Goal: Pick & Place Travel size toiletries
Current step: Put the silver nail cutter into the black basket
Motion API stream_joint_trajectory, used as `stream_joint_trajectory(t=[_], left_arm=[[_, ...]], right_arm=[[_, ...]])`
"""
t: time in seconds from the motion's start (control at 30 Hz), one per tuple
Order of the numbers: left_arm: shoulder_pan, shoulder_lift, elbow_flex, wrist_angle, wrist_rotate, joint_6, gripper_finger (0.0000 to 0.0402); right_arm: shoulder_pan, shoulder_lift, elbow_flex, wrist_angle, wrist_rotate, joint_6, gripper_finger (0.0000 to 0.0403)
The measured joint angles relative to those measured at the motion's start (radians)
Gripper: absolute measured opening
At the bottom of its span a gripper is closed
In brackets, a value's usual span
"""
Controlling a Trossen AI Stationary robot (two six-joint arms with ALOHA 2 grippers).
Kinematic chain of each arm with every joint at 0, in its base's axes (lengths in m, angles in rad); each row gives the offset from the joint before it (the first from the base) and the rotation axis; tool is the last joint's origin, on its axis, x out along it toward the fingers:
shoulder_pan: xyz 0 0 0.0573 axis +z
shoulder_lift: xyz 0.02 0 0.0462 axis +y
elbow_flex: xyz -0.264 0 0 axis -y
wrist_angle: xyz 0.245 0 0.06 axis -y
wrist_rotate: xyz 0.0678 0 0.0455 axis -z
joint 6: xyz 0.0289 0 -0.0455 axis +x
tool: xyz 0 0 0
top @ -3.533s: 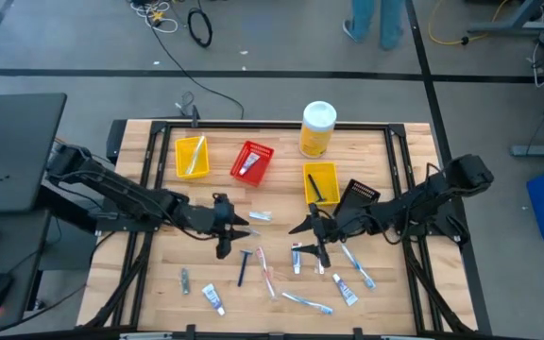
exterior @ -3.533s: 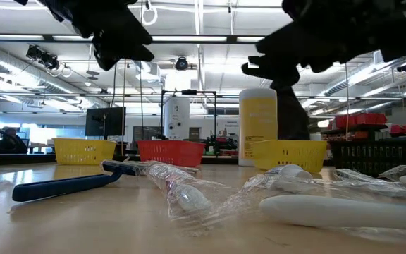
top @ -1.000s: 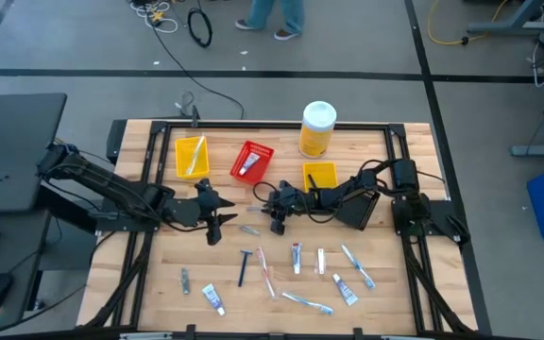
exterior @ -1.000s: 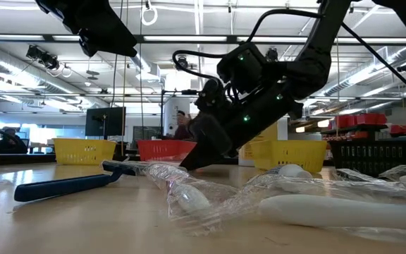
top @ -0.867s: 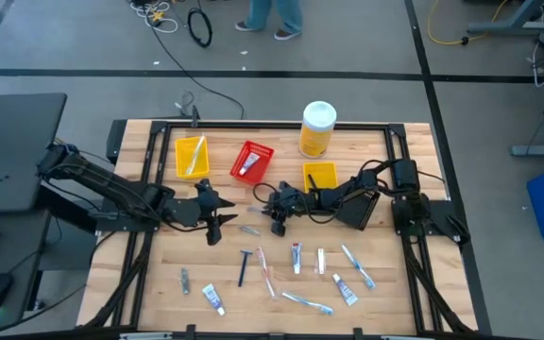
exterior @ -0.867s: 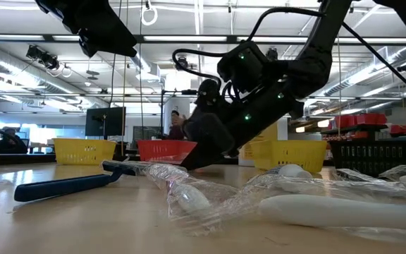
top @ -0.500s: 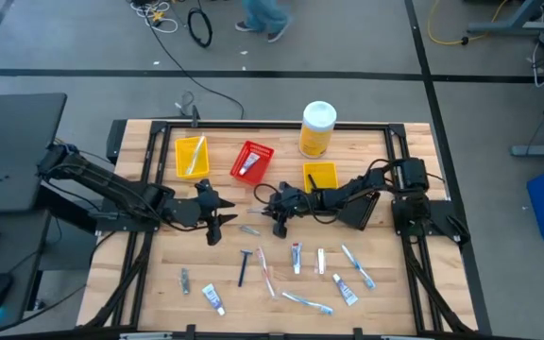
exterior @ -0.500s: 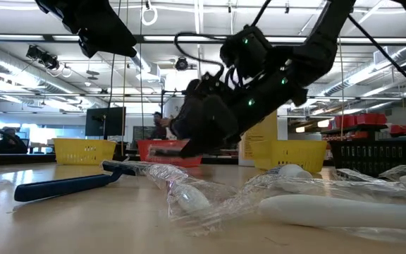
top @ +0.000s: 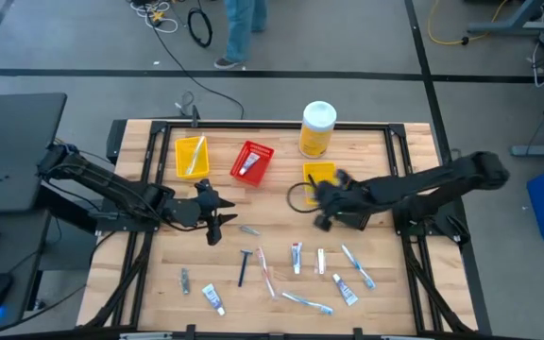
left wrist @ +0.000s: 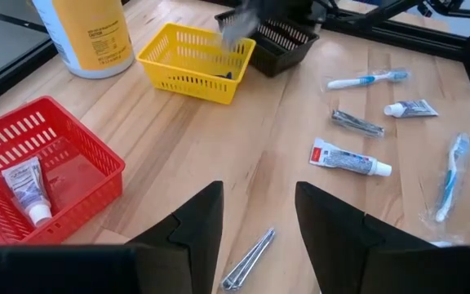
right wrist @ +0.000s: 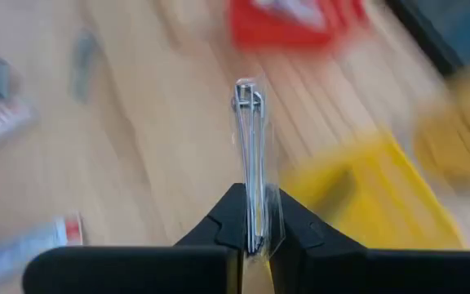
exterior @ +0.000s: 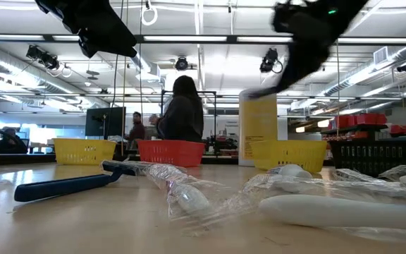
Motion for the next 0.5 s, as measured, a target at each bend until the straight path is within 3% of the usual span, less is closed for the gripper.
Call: stream_joint_trajectory(t=[0.1, 0.2, 0.37, 0.5], left_arm=[[0.0, 0.0, 0.0, 0.0, -0.001, 0.017, 0.0164], [0.0, 0.0, 0.0, 0.0, -0.004, 0.034, 0.0164], [0.0, 0.0, 0.0, 0.0, -0.005, 0.037, 0.0164], [0.0, 0.0, 0.0, 0.0, -0.012, 0.037, 0.0164]], right_arm=[[0.022, -0.084, 0.0, -0.296, 0.003, 0.214, 0.0031], [0.042, -0.135, -0.015, -0.473, -0.086, 0.369, 0.0031], [0.06, -0.154, -0.11, -0.464, -0.227, 0.414, 0.0031], [0.048, -0.151, -0.217, -0.388, -0.213, 0.43, 0.0032]])
